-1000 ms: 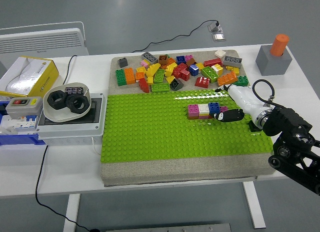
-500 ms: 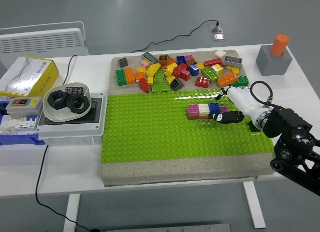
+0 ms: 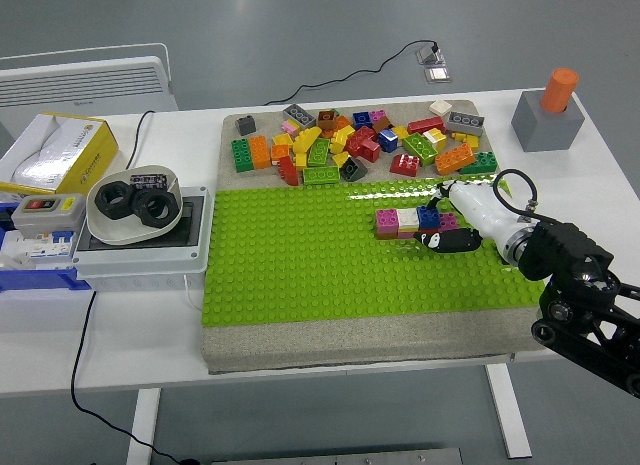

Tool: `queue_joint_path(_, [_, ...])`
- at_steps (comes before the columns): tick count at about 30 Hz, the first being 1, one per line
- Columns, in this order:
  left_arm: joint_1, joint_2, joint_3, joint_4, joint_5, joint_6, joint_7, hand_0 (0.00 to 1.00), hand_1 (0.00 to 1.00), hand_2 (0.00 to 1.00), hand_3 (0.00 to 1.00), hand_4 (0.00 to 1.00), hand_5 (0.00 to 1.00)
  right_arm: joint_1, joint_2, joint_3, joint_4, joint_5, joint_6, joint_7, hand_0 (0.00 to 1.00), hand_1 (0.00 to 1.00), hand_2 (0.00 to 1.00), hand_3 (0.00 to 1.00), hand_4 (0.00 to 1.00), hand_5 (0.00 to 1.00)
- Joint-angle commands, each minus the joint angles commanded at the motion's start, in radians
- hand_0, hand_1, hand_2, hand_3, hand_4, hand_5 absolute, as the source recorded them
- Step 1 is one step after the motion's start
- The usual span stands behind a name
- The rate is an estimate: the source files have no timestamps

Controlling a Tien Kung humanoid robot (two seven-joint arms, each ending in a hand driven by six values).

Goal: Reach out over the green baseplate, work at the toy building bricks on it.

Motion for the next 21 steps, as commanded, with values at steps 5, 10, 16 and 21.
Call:
queue_joint_path(5, [-0.001,0.0,-0.001,0.0,0.002,-0.001,0.001,0.639,0.567,0.74,0.97,0.998,0.998,0.002,0.005,-0.009,-0.012,0.01,-0.002,0.004,0.914,0.9,0.935,0.675,0.74,0.57])
queue_joint_path(10, [-0.001,0.0,-0.001,0.0,0.003,0.0,0.001,0.639,0.567,0.74,0.97,0.998,0.998,0.002,0.012,-0.014,-0.027,0.016,-0.003,0.007,0.919,0.9,0.938,0.676,0.735,0.571])
queue_joint_path(16, [-0.002,0.0,-0.001,0.0,0.005,-0.001,0.001,0.639,0.566,0.74,0.97,0.998,0.998,0.004,0.015,-0.021,-0.033,0.02,-0.004,0.009,0.92,0.9,0.938,0.675,0.732,0.571])
queue_joint_path(21, [-0.001,0.0,-0.002,0.0,0.006,0.0,0.001,0.639,0.566,0.74,0.97,0.998,0.998,0.003,0.019,-0.026,-0.044,0.025,-0.005,0.011,0.922,0.9,0.938,0.675,0.727,0.575])
